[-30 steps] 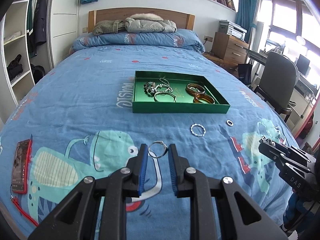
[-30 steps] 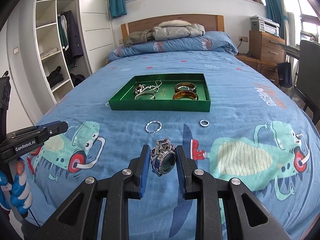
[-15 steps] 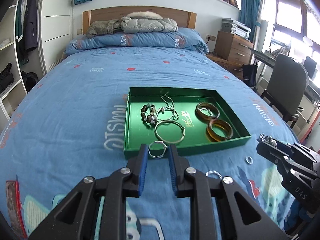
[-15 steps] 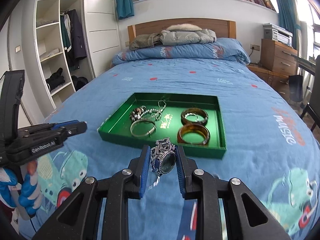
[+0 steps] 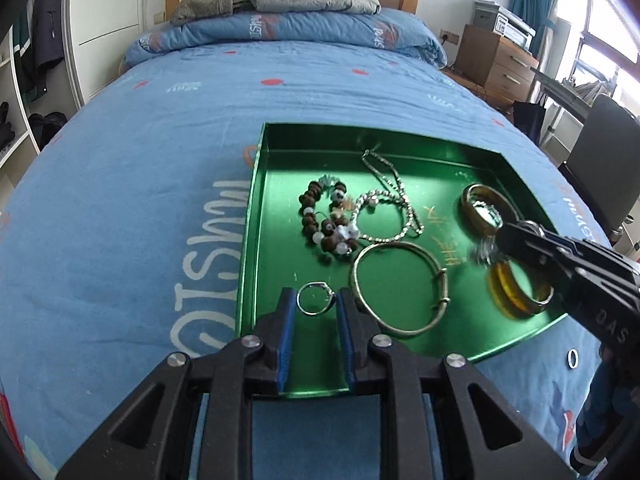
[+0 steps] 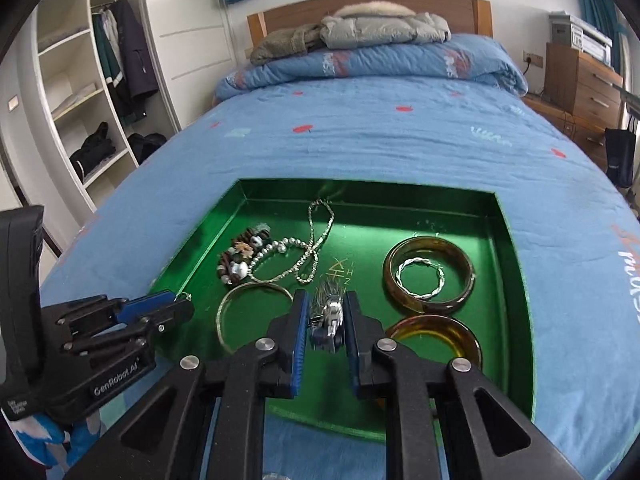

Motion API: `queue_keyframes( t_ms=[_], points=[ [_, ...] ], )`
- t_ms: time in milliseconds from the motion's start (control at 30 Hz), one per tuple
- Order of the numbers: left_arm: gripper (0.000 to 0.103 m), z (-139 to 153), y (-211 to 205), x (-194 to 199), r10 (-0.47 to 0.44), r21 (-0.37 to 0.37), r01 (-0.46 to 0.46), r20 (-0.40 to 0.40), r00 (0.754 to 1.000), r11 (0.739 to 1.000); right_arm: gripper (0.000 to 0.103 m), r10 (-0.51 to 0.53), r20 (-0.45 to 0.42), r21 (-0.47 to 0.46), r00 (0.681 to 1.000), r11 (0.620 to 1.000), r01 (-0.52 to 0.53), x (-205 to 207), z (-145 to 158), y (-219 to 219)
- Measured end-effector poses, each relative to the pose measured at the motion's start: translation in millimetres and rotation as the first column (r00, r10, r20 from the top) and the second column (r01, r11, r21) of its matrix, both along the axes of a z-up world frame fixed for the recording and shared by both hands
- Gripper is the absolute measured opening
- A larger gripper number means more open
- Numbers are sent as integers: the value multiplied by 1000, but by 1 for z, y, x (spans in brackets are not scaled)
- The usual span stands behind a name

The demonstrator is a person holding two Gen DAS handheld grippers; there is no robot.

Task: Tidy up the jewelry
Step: 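Open both tools to release the watch and ring and withdraw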

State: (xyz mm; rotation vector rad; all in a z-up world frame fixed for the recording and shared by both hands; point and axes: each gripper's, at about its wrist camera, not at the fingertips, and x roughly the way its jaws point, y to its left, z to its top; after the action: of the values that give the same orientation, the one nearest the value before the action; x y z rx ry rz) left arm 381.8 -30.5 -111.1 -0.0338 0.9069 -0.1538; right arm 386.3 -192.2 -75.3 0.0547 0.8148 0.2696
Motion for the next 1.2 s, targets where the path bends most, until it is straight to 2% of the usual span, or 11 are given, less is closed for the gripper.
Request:
queue_keyframes(
  t_ms=[200, 367, 467, 533, 633, 833, 967, 1200],
  points=[
    [19, -8, -11, 4, -30, 13, 30, 9, 999, 999, 17, -10, -85, -49, 996, 999, 6, 18, -30, 3],
    [20, -9, -13, 5, -20, 29, 20, 11, 1000, 999, 17, -3, -79, -73, 997, 997, -3, 14, -30, 6],
    [20, -7, -12, 5, -17, 22, 17, 0, 1000, 1000, 23, 1, -89, -82, 996, 997, -8, 12, -30, 8],
    [20, -6, -10, 7, -17, 11, 17, -13, 1000, 1000, 36, 2, -94, -87, 996, 996, -10, 11, -28, 8],
    [21, -3, -8, 7, -12, -3, 12, -34, 999, 1000, 39, 6, -76, -84, 997, 996, -13, 5, -18, 9],
    [21, 18, -3, -4, 11, 2, -11, -13, 1000, 1000, 49, 4, -13, -67, 1000, 998, -4, -18, 19, 3],
    [21, 39, 0, -15, 19, 2, -19, 7, 1000, 1000, 51, -9, 19, -56, 1000, 998, 10, -36, 45, -4],
    [21, 80, 3, -45, 20, -42, -18, 59, 998, 999, 54, -36, 62, -44, 997, 998, 38, -75, 79, -14]
  ],
)
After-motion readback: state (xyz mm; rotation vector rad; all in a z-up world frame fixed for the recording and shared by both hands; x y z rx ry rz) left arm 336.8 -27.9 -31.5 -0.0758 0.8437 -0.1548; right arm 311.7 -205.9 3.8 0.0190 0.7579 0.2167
